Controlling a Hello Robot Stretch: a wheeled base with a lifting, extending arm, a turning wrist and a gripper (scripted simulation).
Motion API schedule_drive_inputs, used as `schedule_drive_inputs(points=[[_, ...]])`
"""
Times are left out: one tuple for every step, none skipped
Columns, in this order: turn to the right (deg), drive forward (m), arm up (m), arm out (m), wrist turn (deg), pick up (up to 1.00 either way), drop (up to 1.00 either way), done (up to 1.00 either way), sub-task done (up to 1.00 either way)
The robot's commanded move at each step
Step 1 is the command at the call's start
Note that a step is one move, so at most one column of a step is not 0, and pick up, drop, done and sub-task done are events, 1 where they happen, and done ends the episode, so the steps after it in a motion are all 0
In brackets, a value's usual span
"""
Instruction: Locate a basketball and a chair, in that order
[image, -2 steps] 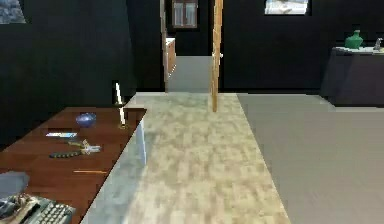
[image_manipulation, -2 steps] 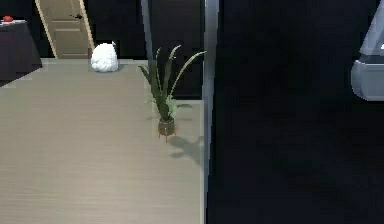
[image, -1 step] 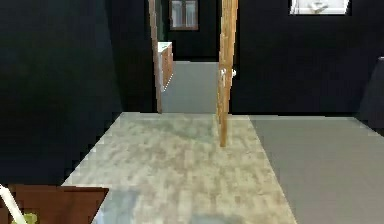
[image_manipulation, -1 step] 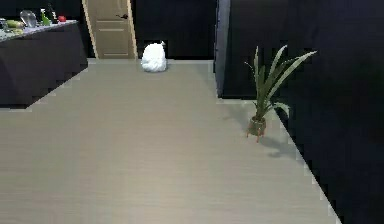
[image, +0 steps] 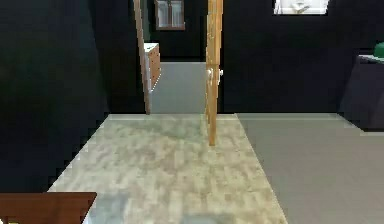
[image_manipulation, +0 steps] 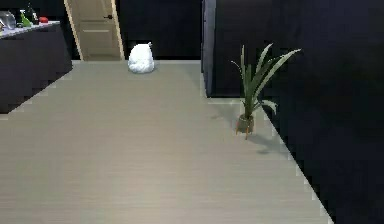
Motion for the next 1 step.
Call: schedule_drive_inputs(points=[[0.0,1.0,0.0,0.0,0.0,0.0,0.0,0.0,0.0]])
